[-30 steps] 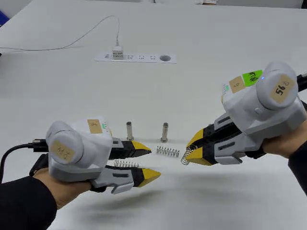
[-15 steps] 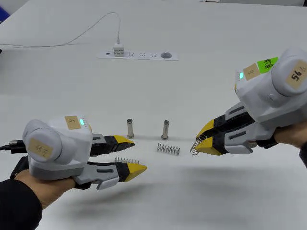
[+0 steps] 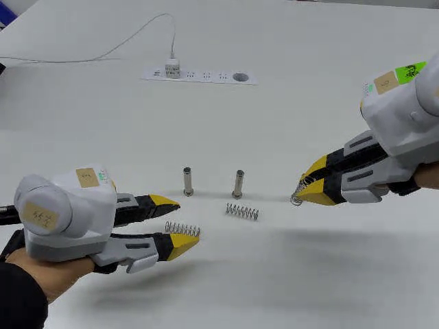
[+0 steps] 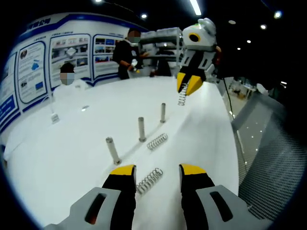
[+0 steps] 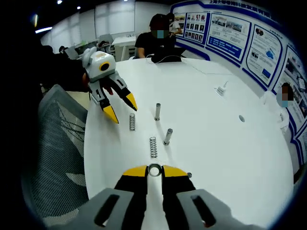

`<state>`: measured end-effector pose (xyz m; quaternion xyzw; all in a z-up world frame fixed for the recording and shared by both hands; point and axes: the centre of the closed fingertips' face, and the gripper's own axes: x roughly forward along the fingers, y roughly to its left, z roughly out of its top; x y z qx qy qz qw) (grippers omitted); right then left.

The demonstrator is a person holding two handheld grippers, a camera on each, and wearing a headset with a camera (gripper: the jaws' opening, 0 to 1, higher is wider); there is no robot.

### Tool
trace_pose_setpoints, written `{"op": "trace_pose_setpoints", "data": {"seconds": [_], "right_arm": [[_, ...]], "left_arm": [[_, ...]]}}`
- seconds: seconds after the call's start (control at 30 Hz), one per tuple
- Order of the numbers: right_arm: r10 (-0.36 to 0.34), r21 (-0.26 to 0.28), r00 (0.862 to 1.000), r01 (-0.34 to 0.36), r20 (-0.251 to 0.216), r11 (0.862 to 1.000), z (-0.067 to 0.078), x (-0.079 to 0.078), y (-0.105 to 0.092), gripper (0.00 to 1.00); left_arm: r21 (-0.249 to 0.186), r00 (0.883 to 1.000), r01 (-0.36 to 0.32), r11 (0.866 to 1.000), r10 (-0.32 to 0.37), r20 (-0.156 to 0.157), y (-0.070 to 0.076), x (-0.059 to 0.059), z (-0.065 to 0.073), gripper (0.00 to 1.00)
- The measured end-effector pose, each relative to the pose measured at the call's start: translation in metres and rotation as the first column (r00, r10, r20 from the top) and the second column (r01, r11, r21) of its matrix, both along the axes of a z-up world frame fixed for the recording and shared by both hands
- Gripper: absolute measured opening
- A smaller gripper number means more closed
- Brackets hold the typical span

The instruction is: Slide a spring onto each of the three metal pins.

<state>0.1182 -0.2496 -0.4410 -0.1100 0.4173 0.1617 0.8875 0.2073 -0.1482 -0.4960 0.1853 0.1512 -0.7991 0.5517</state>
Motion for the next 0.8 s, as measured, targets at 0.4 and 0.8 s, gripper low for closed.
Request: {"op": "trace_pose_setpoints", "data": {"seconds": [0.4, 0.8], "right_arm": [[-0.048, -0.034, 0.999, 0.048, 0.001, 0.998, 0.007, 0.001, -0.030, 0.12], [-0.093, -0.040, 0.996, 0.092, -0.014, 0.995, -0.006, 0.007, -0.052, 0.12]], "left_arm": [[-0.001, 1.000, 0.000, 1.000, 0.000, 0.002, -0.001, 0.002, 0.001, 0.37], [0.007, 1.000, -0.005, 1.000, 0.005, 0.001, 0.003, 0.003, -0.001, 0.37]]}}
